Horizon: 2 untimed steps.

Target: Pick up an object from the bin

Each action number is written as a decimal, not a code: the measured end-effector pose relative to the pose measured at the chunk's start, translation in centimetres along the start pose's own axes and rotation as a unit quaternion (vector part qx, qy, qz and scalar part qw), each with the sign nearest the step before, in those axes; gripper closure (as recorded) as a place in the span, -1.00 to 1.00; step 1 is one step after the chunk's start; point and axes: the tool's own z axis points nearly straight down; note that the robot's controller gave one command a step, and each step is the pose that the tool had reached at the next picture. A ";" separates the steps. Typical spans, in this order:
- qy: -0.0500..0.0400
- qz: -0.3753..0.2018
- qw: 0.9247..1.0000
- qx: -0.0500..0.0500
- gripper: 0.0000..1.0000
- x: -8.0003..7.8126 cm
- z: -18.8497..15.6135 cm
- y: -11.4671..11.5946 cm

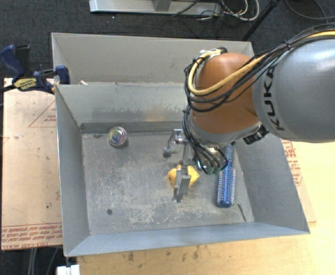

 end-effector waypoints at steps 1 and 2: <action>-0.001 -0.068 0.998 0.001 -1.00 -4.2 8.4 -5.7; -0.009 -0.084 0.996 -0.002 -1.00 -5.5 11.9 -6.3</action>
Offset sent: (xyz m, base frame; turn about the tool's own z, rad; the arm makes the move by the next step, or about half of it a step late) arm 0.0416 -0.0539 -0.0802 -0.1406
